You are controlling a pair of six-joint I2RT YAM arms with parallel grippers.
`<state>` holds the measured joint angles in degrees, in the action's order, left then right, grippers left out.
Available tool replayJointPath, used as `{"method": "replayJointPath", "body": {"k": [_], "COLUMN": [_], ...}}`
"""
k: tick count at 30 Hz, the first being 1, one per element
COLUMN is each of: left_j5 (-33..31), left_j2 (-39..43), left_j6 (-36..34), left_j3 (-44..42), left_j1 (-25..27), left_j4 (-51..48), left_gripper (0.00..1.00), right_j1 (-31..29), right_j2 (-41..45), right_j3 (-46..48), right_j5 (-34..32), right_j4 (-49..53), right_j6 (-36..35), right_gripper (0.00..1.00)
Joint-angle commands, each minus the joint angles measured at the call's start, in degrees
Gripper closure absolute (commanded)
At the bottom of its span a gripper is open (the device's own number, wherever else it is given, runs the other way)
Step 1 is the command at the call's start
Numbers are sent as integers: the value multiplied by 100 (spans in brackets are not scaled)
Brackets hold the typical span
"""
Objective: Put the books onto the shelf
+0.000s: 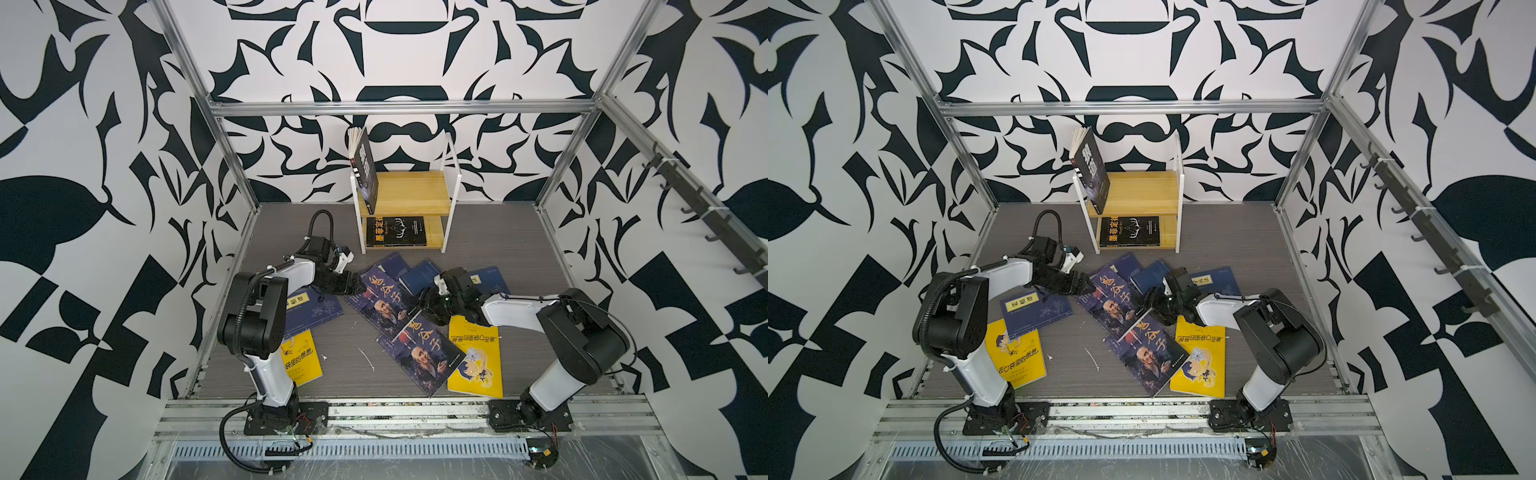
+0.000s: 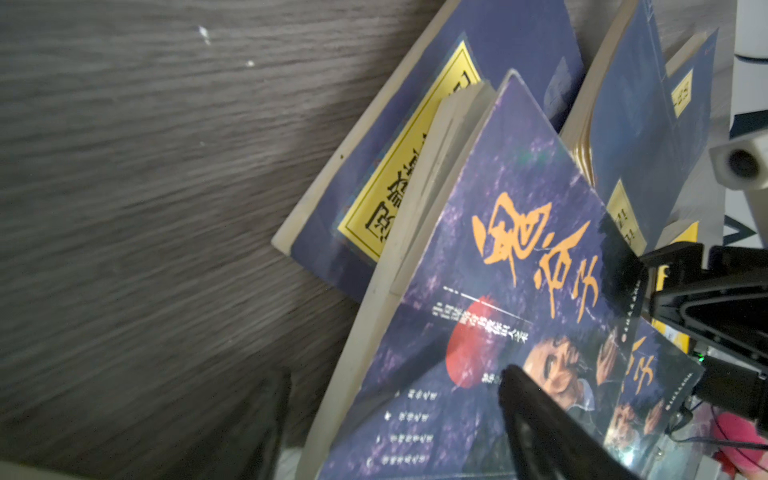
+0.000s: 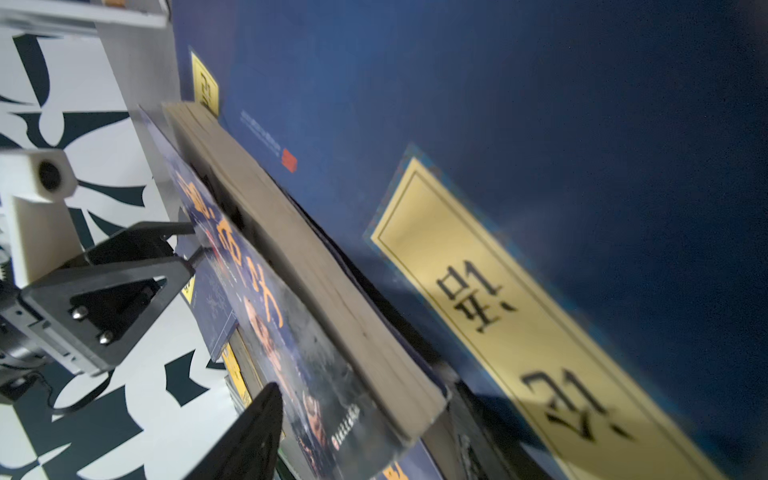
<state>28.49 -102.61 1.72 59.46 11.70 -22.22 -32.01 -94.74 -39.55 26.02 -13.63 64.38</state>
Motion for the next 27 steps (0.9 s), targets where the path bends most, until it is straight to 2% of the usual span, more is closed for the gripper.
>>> {"method": "replayJointPath", "body": {"k": [1, 13, 27], "left_j5": [51, 95, 154], "left_j2": [-108, -237, -203], "left_j6": [30, 20, -19], "left_j3": [94, 182, 135], "left_j1": [7, 59, 117], "left_j4": [-204, -316, -340], "left_gripper": [22, 33, 44], "right_j1": [-7, -6, -260], "right_j2": [-62, 452, 109], "right_j3": [-171, -439, -684], "right_j5": [-3, -128, 194], "right_j4": [-258, -295, -1187], "right_j6": [38, -189, -52], "right_gripper": [34, 38, 42]}}
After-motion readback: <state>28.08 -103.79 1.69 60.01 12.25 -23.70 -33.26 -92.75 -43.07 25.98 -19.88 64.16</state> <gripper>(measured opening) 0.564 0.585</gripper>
